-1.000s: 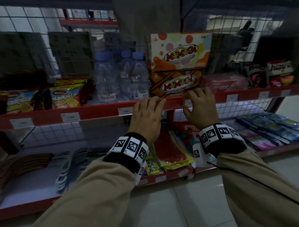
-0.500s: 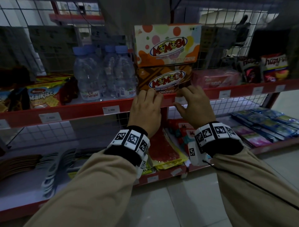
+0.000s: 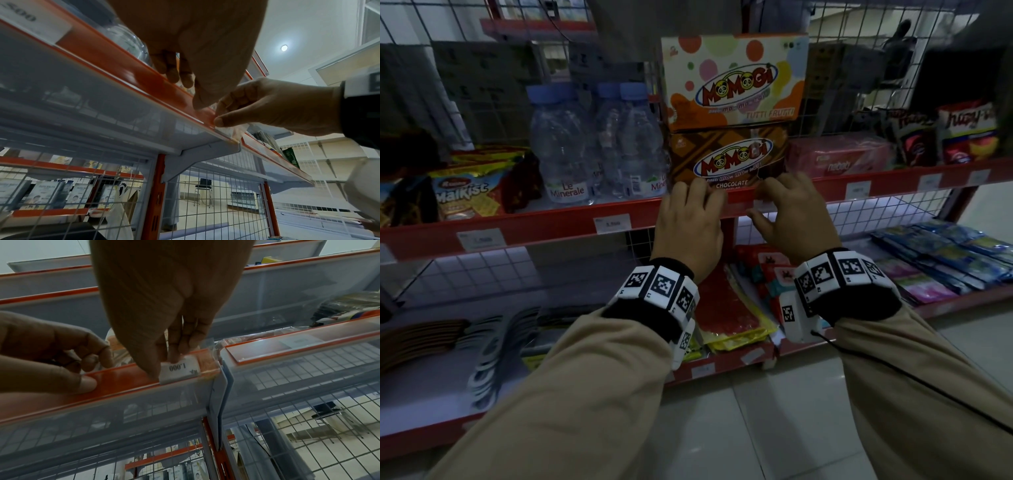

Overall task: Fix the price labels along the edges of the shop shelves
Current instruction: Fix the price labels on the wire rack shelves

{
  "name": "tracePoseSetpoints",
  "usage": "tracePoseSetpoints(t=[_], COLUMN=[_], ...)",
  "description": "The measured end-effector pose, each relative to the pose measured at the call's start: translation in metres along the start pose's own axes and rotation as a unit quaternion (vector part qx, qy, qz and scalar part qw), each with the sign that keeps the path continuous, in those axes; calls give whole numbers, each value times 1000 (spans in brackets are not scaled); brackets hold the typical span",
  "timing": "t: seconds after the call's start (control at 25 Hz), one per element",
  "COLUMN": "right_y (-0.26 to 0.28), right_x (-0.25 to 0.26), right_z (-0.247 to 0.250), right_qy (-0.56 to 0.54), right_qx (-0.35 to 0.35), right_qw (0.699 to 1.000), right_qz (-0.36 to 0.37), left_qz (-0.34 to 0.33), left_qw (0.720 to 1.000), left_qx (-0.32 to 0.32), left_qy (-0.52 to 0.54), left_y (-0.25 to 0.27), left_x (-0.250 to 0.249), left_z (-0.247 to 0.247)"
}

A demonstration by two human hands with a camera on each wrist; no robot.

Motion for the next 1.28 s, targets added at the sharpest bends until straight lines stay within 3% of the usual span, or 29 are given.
tracePoseSetpoints(t=[0.12, 0.32, 0.44, 0.68, 0.88, 0.96, 1.12, 1.28], right_y=[-1, -11, -15, -15, -12, -12, -15, -15], right_x=[1, -5, -5, -1, 8, 11, 13, -2], right_z=[1, 0, 8, 18, 0, -2, 4, 21], right_qy=[-8, -31, -118, -403, -471, -457, -315, -298], right_qx=[4, 71, 58, -38, -25, -13, 3, -73], right_qw=[1000, 996, 989, 905, 868, 878, 944, 946], right_qz=[-10, -39, -72, -132, -153, -143, -97, -101], left_qz=[-3, -7, -5, 39, 83, 95, 89, 79], left_qw=[1000, 1000, 999, 991, 982, 983, 986, 988], left_qx=[3, 21, 26, -15, -14, -5, -3, -6], left_qy=[-1, -3, 17, 126, 170, 154, 144, 136], left_y=[1, 1, 1, -5, -9, -10, -10, -9], left_x=[0, 0, 1, 13, 17, 17, 17, 15], left_z=[0, -1, 0, 6, 5, 3, 3, 4])
Point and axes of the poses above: each hand's wrist, its own y-axis away from the middle knuckle, its own z-axis out of the back of the hand, x = y × z, the point moved 8 cm from there along -y, towards the middle knuckle, and after that the axes turned 13 degrees about -y, right-handed, at the moved point
